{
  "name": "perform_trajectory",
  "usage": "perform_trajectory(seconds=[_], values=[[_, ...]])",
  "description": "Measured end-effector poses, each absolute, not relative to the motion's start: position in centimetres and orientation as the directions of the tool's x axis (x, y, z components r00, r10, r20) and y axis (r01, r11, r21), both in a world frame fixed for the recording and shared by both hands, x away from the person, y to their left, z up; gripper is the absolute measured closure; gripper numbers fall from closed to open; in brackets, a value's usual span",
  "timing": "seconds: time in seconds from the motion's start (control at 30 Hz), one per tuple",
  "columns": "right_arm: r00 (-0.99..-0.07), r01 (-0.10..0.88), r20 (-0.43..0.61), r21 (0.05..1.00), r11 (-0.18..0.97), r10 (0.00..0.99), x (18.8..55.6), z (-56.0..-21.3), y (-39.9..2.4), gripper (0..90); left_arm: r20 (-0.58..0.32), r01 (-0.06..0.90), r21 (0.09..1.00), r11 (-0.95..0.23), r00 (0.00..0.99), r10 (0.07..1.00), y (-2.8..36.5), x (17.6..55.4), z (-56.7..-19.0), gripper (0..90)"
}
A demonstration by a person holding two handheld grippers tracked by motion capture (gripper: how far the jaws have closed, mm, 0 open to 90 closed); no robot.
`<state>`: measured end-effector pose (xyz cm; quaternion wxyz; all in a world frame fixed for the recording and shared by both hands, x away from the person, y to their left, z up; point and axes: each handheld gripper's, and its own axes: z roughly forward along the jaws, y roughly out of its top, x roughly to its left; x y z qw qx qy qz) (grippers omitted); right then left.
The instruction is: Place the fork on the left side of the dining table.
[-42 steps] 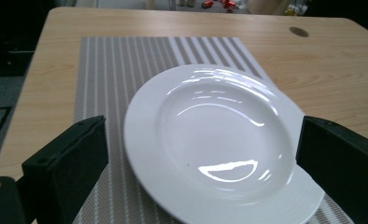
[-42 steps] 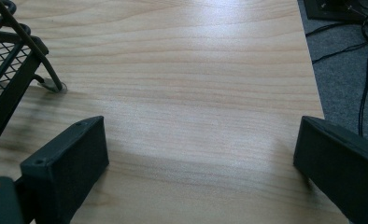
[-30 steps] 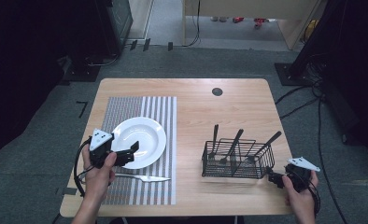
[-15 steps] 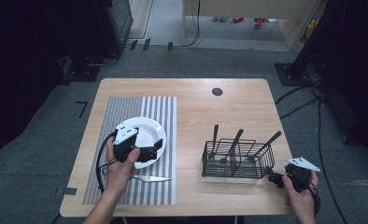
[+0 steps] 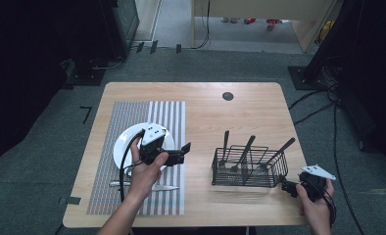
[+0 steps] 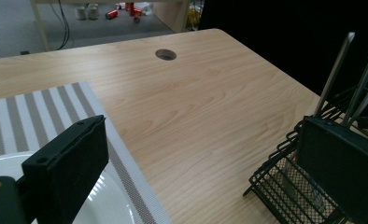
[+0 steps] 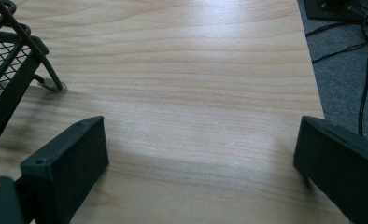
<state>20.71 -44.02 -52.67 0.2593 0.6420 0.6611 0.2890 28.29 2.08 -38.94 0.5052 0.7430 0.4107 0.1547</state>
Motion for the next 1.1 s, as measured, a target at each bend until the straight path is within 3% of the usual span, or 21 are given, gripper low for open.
perform_trajectory(seconds=[0.2,0.3,0.63,0.73,0.97,1.1], values=[[-0.042,0.699,0.028,0.715,0.009,0.999,20.7,-52.7,-44.0,3.0,-0.192,0.451,0.878,-0.16,0.637,0.747,0.5,28.6,-38.7,3.2],[-0.042,0.699,0.028,0.715,0.009,0.999,20.7,-52.7,-44.0,2.9,-0.169,0.441,0.88,-0.176,0.637,0.752,-0.5,28.6,-38.7,15.1],[-0.041,0.699,0.029,0.715,0.008,0.999,20.7,-52.7,-44.0,2.9,-0.209,0.424,0.889,-0.172,0.711,0.671,-2.7,28.7,-38.6,15.9],[-0.041,0.699,0.029,0.716,0.008,0.999,20.7,-52.7,-44.0,2.9,-0.216,0.424,0.889,-0.173,0.722,0.657,-3.4,28.8,-38.6,28.0],[-0.042,0.698,0.028,0.716,0.009,0.999,20.7,-52.7,-44.0,2.9,-0.214,0.421,0.883,-0.206,0.752,0.623,-5.1,28.9,-38.6,32.9],[-0.041,0.699,0.029,0.715,0.008,0.999,20.7,-52.7,-44.0,2.9,-0.21,0.41,0.885,-0.222,0.775,0.596,-5.9,29.0,-38.3,40.2]])
